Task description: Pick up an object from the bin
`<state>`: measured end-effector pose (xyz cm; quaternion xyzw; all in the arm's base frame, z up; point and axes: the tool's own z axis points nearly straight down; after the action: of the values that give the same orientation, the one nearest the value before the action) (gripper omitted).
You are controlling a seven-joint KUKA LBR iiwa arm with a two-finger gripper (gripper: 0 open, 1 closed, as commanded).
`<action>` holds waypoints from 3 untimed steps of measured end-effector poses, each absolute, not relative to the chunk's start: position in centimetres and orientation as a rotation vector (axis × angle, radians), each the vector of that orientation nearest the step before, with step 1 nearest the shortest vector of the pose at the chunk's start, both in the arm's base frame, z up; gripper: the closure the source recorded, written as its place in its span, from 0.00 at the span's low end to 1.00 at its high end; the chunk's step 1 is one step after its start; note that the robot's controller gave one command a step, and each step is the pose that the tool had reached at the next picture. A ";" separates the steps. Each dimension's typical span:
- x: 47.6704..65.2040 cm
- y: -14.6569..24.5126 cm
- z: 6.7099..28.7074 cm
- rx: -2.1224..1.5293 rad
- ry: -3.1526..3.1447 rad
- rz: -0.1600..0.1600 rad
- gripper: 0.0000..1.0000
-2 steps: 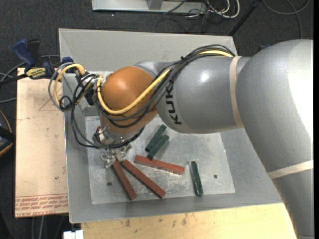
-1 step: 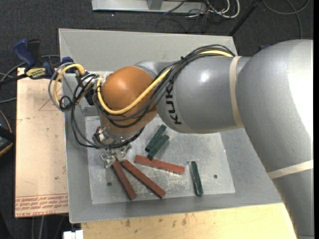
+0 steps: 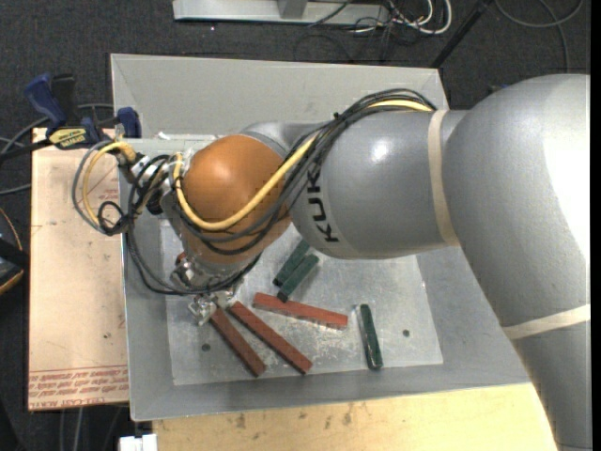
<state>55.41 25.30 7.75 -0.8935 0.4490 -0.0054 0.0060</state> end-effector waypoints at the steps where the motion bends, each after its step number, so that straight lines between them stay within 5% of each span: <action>1: 55.4 25.3 7.7 -2.796 1.405 -0.016 1.00; 2: 53.3 24.3 7.8 -2.699 1.551 -0.025 1.00; 3: 53.8 22.7 8.9 -2.546 1.833 0.002 1.00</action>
Offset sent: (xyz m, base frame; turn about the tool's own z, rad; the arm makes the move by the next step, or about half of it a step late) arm -0.0500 -0.0239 -0.0075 0.2030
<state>53.76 22.75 8.93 -0.8115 0.5843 0.0005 0.0020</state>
